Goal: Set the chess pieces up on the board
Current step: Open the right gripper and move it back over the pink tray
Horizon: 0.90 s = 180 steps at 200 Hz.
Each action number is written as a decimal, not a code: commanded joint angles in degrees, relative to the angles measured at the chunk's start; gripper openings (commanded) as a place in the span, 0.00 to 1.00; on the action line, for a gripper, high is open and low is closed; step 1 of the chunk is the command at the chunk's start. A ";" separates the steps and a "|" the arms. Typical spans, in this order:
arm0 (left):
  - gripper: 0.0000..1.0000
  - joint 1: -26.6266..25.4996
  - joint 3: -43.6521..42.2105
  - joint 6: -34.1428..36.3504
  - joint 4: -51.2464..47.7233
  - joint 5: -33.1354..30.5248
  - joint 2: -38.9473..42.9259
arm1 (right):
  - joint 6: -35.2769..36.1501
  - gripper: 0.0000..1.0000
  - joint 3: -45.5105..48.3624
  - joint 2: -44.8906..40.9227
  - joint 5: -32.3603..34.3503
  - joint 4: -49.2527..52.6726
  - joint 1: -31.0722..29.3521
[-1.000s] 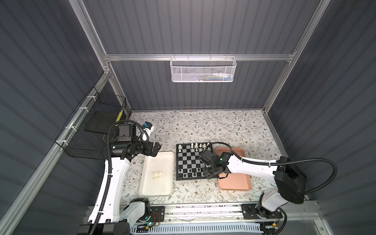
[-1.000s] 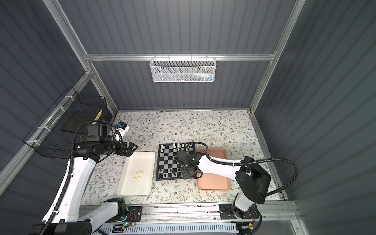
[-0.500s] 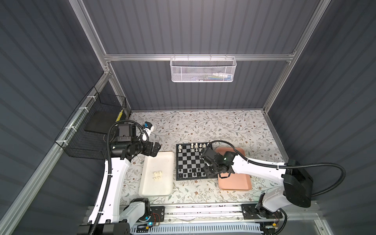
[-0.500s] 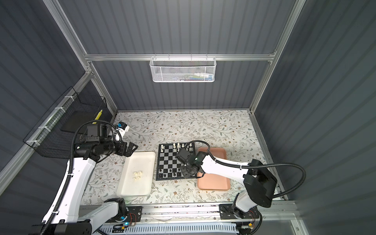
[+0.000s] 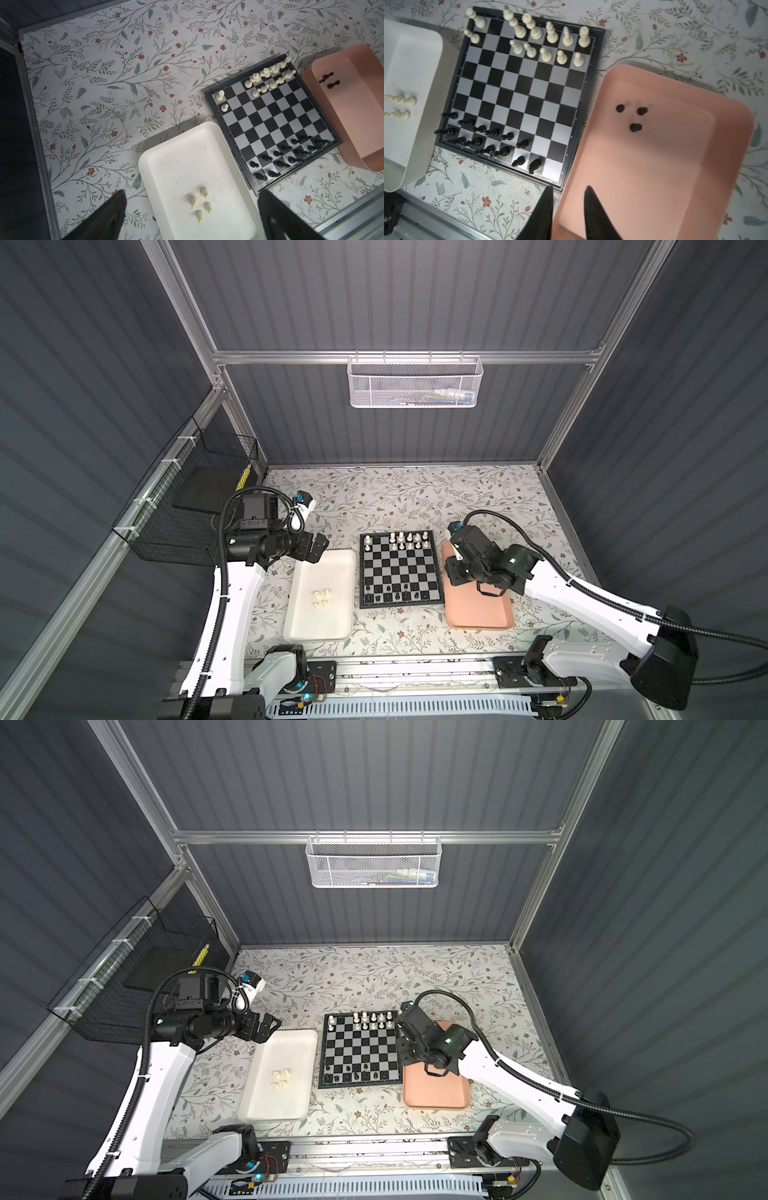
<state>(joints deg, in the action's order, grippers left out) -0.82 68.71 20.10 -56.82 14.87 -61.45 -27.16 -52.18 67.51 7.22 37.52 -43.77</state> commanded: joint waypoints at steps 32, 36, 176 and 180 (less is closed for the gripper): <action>0.99 -0.41 -1.35 3.90 -4.09 2.22 0.67 | 0.83 0.29 6.05 -2.99 -2.94 -1.46 8.77; 1.00 -0.41 -1.46 3.97 -4.09 2.25 0.72 | 0.91 0.29 6.33 -2.99 -3.02 -1.56 9.28; 0.99 -0.42 -3.24 3.48 -2.35 3.07 -0.36 | 6.87 0.32 6.85 8.64 -4.76 -9.92 17.17; 0.99 -0.41 -3.31 3.52 -2.37 2.98 -0.36 | 7.08 0.32 6.67 9.17 -4.73 -10.01 17.26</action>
<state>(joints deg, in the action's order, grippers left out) -0.82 66.35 22.94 -58.74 16.80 -61.67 -22.22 -43.79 74.46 1.85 28.49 -27.00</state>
